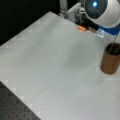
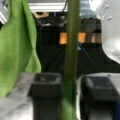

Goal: Flower insertion into a vase

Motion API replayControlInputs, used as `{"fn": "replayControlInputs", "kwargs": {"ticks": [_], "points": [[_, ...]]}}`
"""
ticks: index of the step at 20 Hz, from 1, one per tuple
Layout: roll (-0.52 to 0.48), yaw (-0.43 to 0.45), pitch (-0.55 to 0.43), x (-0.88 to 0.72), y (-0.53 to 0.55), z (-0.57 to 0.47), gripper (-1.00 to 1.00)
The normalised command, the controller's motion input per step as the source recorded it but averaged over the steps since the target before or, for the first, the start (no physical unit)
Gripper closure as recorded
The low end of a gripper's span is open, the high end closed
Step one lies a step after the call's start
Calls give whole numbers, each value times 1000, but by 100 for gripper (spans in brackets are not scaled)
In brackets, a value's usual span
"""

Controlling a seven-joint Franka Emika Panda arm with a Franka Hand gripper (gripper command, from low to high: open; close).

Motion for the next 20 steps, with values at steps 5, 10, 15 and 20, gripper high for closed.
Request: {"fn": "replayControlInputs", "kwargs": {"ticks": [5, 10, 15, 20], "points": [[-94, -24, 207, 375, 90, 70, -100], [-104, -31, 250, 374, 52, 157, -100], [-118, -24, 276, 322, 50, 127, -100], [-129, -7, 262, 244, 77, 40, -100]]}}
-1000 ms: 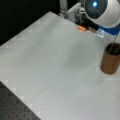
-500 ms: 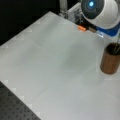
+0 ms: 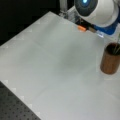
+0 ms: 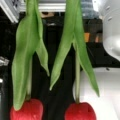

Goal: Flower insertion into a vase

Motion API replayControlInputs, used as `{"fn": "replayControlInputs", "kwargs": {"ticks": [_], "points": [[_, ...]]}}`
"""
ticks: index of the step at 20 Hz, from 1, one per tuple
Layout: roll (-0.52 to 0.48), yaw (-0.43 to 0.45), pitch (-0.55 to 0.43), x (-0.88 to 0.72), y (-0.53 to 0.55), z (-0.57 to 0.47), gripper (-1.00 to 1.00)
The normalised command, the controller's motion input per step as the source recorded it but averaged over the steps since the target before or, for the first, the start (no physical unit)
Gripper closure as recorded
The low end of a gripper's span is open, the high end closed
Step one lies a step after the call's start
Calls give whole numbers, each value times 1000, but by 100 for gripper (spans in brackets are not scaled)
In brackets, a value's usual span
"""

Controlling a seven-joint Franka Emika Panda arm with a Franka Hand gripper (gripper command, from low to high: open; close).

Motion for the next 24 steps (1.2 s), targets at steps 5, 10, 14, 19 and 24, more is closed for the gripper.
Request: {"fn": "replayControlInputs", "kwargs": {"ticks": [5, 10, 14, 19, 24], "points": [[-132, -5, 249, 225, 81, 46, -100], [-384, -5, -964, 273, -3, 33, -100], [-300, -3, -844, -76, -50, 23, -100], [-179, -45, -432, -365, -10, -83, -100], [-122, -57, -249, -263, 5, -115, -100]]}}
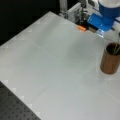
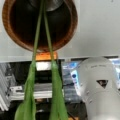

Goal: Flower insertion into a vase

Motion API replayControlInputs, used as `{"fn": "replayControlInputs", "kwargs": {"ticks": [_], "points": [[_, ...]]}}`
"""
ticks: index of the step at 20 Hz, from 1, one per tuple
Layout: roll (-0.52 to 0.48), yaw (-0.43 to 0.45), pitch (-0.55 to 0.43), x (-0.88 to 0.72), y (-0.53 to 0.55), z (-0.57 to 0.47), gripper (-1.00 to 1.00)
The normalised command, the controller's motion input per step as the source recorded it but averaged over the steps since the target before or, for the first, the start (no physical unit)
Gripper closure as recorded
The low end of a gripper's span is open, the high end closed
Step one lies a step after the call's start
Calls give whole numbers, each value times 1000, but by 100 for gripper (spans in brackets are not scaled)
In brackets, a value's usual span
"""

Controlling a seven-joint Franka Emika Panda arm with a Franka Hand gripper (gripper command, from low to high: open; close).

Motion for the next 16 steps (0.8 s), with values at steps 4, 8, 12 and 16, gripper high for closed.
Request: {"fn": "replayControlInputs", "kwargs": {"ticks": [4, 8, 12, 16], "points": [[-87, -20, -250, -127, 27, -80, -100], [-28, 124, -529, -93, -46, -35, -100], [6, 127, -410, -170, -233, -43, -100], [8, 113, -284, -209, -269, -104, -100]]}}
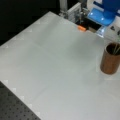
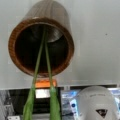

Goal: Flower insertion into a vase

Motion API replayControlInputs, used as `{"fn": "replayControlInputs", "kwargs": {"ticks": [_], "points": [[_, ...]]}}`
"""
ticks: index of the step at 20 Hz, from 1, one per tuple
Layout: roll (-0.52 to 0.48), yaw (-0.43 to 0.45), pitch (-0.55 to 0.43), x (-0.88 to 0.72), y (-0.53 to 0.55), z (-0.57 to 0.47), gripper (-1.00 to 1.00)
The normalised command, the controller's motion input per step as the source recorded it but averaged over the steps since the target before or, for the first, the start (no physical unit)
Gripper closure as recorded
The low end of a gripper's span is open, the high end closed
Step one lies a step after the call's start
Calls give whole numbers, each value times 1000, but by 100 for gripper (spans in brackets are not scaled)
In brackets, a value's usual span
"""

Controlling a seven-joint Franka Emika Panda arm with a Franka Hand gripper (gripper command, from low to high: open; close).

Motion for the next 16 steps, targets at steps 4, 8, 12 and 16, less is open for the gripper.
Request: {"fn": "replayControlInputs", "kwargs": {"ticks": [4, 8, 12, 16], "points": [[3, 102, -225, -191, -200, -127, -100], [37, 185, -228, -157, -162, -132, -100], [51, 214, -224, -133, -260, -183, -100], [49, 169, -210, -139, -343, -177, -100]]}}
